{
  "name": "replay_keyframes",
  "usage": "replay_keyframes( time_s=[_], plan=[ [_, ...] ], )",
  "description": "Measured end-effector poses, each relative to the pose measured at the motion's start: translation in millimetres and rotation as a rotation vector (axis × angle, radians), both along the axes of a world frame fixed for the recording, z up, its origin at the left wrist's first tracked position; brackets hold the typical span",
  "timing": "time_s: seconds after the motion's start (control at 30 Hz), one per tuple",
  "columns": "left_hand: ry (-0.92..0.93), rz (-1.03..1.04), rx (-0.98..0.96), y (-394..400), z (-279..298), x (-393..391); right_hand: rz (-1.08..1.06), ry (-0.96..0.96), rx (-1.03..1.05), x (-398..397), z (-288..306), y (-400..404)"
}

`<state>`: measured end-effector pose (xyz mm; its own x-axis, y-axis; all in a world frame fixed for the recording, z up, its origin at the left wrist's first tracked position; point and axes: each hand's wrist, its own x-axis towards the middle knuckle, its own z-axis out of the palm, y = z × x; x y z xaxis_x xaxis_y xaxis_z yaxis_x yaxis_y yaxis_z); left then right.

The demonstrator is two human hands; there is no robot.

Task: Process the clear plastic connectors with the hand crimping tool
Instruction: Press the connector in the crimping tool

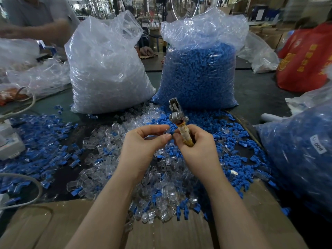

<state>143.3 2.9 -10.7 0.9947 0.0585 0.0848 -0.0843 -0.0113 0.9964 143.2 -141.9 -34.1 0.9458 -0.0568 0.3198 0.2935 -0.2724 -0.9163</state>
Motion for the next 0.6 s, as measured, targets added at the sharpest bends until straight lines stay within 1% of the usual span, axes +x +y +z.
replay_keyframes(
  time_s=[0.23,0.3,0.47,0.6],
  plan=[
    [-0.022,-0.012,0.008,-0.4,-0.5,0.4,0.022,-0.010,-0.007,-1.0,0.7,-1.8],
    [-0.020,-0.010,-0.023,0.5,-1.5,1.1,0.033,-0.011,-0.015,-1.6,1.7,-2.6],
    [-0.032,0.033,-0.146,2.2,-4.4,4.1,0.013,0.034,-0.079,0.3,-0.9,-10.7],
    [-0.104,0.042,-0.146,6.7,-4.1,6.7,0.032,0.088,-0.176,2.4,-4.5,-16.3]
  ],
)
